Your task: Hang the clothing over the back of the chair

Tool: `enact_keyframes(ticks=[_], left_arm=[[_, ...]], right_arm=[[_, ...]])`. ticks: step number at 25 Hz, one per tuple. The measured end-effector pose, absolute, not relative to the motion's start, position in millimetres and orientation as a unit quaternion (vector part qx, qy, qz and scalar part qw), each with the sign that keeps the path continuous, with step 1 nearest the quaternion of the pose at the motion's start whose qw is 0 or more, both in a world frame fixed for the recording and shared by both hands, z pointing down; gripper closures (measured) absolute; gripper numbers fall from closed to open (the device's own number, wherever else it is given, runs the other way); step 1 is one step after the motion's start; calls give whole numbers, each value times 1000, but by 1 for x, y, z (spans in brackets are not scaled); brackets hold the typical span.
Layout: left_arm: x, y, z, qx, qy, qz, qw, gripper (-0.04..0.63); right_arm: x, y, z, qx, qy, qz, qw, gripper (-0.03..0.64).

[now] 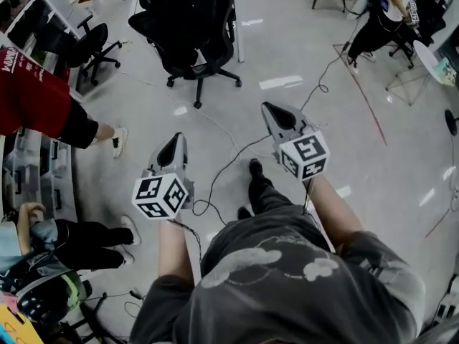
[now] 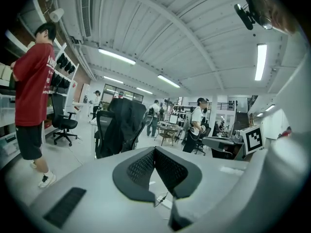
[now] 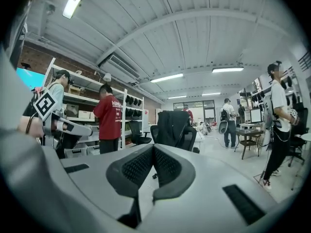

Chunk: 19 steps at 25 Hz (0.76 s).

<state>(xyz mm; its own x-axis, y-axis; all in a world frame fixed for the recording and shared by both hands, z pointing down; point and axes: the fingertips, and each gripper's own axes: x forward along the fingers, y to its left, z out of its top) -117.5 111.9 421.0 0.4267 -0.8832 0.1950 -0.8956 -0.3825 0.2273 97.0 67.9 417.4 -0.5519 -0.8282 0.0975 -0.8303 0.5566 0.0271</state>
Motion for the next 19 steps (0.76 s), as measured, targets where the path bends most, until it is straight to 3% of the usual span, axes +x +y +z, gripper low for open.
enact_keyframes(ticks=[19], left_arm=[[-84,134,433,849,-503,19,159,594]], right_arm=[[117,85,423,463,-884,11,61,626]])
